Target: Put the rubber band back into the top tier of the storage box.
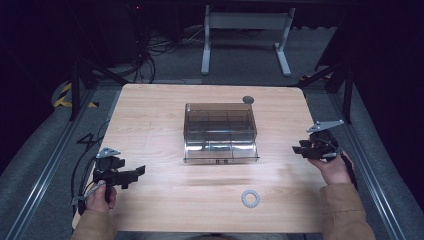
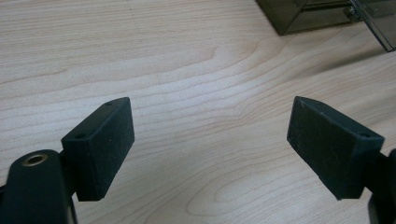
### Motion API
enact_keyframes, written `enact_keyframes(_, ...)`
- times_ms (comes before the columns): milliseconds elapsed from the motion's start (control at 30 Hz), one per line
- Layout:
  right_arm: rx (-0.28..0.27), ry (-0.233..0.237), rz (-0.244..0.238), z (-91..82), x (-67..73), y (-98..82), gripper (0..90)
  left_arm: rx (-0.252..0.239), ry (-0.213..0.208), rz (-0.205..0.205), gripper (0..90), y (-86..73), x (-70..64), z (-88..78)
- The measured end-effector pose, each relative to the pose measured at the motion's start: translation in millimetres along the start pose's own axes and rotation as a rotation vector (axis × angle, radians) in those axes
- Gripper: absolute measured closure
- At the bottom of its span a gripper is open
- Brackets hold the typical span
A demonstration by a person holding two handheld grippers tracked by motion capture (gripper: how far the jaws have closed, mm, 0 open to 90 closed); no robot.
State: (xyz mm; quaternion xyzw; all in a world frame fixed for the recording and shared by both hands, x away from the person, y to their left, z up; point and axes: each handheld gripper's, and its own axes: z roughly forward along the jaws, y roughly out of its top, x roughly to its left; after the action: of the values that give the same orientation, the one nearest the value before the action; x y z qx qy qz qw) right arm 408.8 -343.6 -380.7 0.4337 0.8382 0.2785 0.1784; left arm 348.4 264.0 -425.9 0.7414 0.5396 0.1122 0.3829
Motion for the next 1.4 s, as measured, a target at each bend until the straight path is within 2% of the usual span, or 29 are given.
enact_keyframes(100, -0.004, 0.018, -0.022, -1.9, 4.8, 1.2, 58.5, 0.004, -0.001, 0.009, 15.7, 0.2, -0.9, 1.1)
enact_keyframes(367, -0.016, 0.039, -0.021, -8.1, 6.0, 4.9, 60.0, 0.002, -0.003, 0.002, 15.7, 0.1, 0.0, 1.2)
enact_keyframes(400, -0.008, 0.041, -0.037, -9.5, 6.9, 5.1, 61.1, 0.0, -0.003, 0.005, 15.7, 0.2, -0.1, 0.8)
enact_keyframes(600, 0.0, 0.059, -0.061, -18.2, 10.3, 7.8, 63.2, 0.006, -0.005, 0.007, 15.7, 0.0, -1.3, 1.6)
enact_keyframes(867, 0.025, 0.086, -0.116, -34.5, 22.3, 14.0, 62.6, 0.007, -0.005, 0.008, 15.7, 0.7, -1.8, 1.8)
enact_keyframes(1000, 0.047, 0.093, -0.097, -41.3, 26.9, 16.2, 61.0, 0.009, -0.009, 0.012, 15.7, 0.7, -2.3, 2.7)
enact_keyframes(1167, 0.057, 0.094, -0.111, -48.4, 32.7, 19.3, 61.1, 0.008, -0.009, 0.013, 15.7, 0.8, -2.1, 2.7)
enact_keyframes(1400, 0.069, 0.118, -0.115, -49.0, 36.9, 20.6, 61.0, 0.01, -0.008, 0.013, 15.7, 1.0, -2.7, 3.2)
